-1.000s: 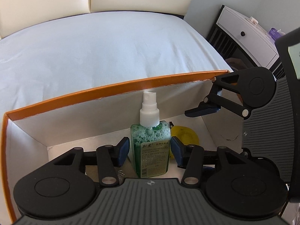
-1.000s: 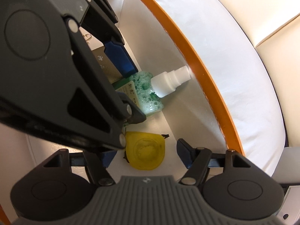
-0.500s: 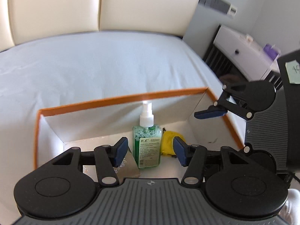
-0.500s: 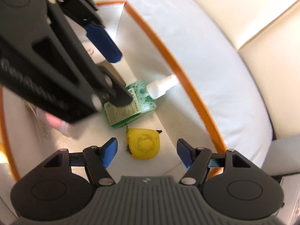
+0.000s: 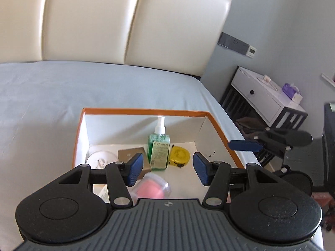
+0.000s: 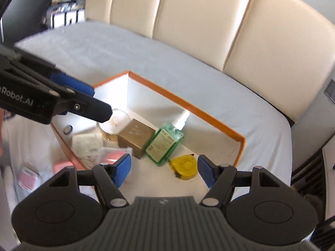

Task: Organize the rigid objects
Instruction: 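Withdraw both tools and grasp the white pink-printed tin with the left tool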

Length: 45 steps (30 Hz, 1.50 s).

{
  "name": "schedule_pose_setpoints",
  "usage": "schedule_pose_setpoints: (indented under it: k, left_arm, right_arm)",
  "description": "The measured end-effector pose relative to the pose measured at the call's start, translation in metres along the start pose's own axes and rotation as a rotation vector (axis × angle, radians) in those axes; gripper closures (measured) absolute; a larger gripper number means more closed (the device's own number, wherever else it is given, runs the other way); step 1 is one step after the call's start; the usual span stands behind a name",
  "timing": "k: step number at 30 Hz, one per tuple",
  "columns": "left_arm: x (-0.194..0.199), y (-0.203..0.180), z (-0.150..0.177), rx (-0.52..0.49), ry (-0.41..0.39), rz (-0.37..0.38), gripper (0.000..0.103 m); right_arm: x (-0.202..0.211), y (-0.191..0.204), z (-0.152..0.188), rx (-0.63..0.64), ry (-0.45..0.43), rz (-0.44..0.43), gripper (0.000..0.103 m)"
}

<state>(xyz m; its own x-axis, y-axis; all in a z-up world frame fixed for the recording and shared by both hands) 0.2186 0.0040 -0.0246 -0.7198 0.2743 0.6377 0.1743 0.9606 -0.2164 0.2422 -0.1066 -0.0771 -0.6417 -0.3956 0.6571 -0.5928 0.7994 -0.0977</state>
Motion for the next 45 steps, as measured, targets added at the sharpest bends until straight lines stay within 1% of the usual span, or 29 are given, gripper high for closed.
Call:
schedule_pose_setpoints:
  k: [2,4,6,7,8,9,10,12,13,15,17,19,20,21,22,23,24,26,28,30,32,35,38,41,45]
  left_arm:
    - [0.006,0.007,0.012,0.040,0.008,-0.020,0.039]
    - [0.009,0.014,0.026,0.079,0.019,-0.048,0.039]
    - [0.007,0.020,0.043,0.111,0.045,-0.069,0.039]
    - [0.006,0.022,0.052,0.119,0.061,-0.074,0.039]
    - [0.004,0.025,0.061,0.135,0.083,-0.084,0.039]
    - [0.000,0.029,0.072,0.157,0.114,-0.100,0.040]
    - [-0.003,0.032,0.079,0.178,0.135,-0.107,0.043]
    - [-0.002,0.041,0.095,0.230,0.160,-0.121,0.043]
    - [-0.002,0.046,0.102,0.249,0.171,-0.137,0.042]
    - [-0.001,0.059,0.113,0.257,0.202,-0.202,0.042]
    - [0.001,0.069,0.122,0.242,0.237,-0.258,0.040]
    - [0.002,0.077,0.132,0.244,0.281,-0.292,0.033]
    - [0.003,0.081,0.138,0.256,0.310,-0.301,0.032]
    - [0.002,0.084,0.143,0.274,0.344,-0.307,0.030]
    - [0.001,0.086,0.149,0.296,0.383,-0.307,0.025]
    - [0.000,0.089,0.154,0.318,0.415,-0.303,0.023]
    - [0.000,0.090,0.157,0.337,0.440,-0.303,0.022]
    - [0.001,0.096,0.163,0.366,0.462,-0.338,0.022]
    - [0.000,0.099,0.169,0.359,0.493,-0.374,0.019]
    - [-0.003,0.098,0.174,0.319,0.534,-0.413,0.019]
    - [-0.005,0.099,0.179,0.301,0.569,-0.447,0.019]
    - [-0.009,0.102,0.186,0.307,0.605,-0.480,0.019]
    - [-0.009,0.104,0.191,0.323,0.629,-0.492,0.019]
    - [-0.008,0.104,0.196,0.314,0.649,-0.502,0.019]
    - [-0.010,0.105,0.204,0.321,0.693,-0.484,0.019]
  right_arm:
    - [0.006,0.009,0.014,-0.073,-0.024,0.013,0.034]
    - [0.011,0.017,0.026,-0.151,-0.045,-0.003,0.033]
    - [0.012,0.026,0.040,-0.241,-0.042,-0.015,0.034]
    - [0.013,0.030,0.047,-0.285,-0.048,-0.004,0.033]
    - [0.017,0.036,0.052,-0.295,-0.080,0.030,0.033]
    - [0.017,0.041,0.056,-0.304,-0.068,0.041,0.033]
    - [0.016,0.047,0.061,-0.333,-0.051,0.046,0.037]
    - [0.012,0.055,0.073,-0.392,-0.042,0.060,0.038]
    - [0.008,0.057,0.081,-0.416,-0.022,0.074,0.039]
    - [0.002,0.059,0.095,-0.447,0.002,0.103,0.039]
    - [-0.004,0.057,0.111,-0.459,0.025,0.156,0.039]
    - [-0.009,0.053,0.121,-0.476,0.050,0.181,0.038]
    - [-0.009,0.051,0.125,-0.495,0.049,0.182,0.038]
    - [-0.010,0.049,0.124,-0.507,0.040,0.178,0.037]
    - [-0.009,0.049,0.123,-0.512,0.028,0.175,0.032]
    - [-0.009,0.049,0.123,-0.511,0.019,0.175,0.029]
    - [-0.009,0.049,0.123,-0.506,0.011,0.178,0.029]
    - [-0.010,0.051,0.125,-0.495,0.002,0.184,0.029]
    - [-0.010,0.052,0.125,-0.491,-0.002,0.182,0.029]
    - [-0.011,0.050,0.122,-0.489,-0.014,0.177,0.029]
    - [-0.010,0.048,0.122,-0.501,-0.028,0.173,0.029]
    - [-0.009,0.043,0.123,-0.534,-0.040,0.162,0.029]
    - [-0.010,0.039,0.126,-0.565,-0.042,0.149,0.029]
    - [-0.010,0.035,0.129,-0.597,-0.042,0.138,0.029]
    - [-0.009,0.032,0.131,-0.627,-0.040,0.132,0.029]
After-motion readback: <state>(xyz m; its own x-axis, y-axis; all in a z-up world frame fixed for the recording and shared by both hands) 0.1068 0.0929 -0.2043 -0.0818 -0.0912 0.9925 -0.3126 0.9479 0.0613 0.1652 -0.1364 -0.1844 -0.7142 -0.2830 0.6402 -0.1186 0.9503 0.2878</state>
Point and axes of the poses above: each gripper's, at about its wrist camera, not at the fingertips, and x roughly against the way its jaws point, y to its left, z to its underside, the point moved 10 cm from there along -x, roughly the way its jaws point, and after that the axes turned 4 degrees about -z, right-handed, at the moved point
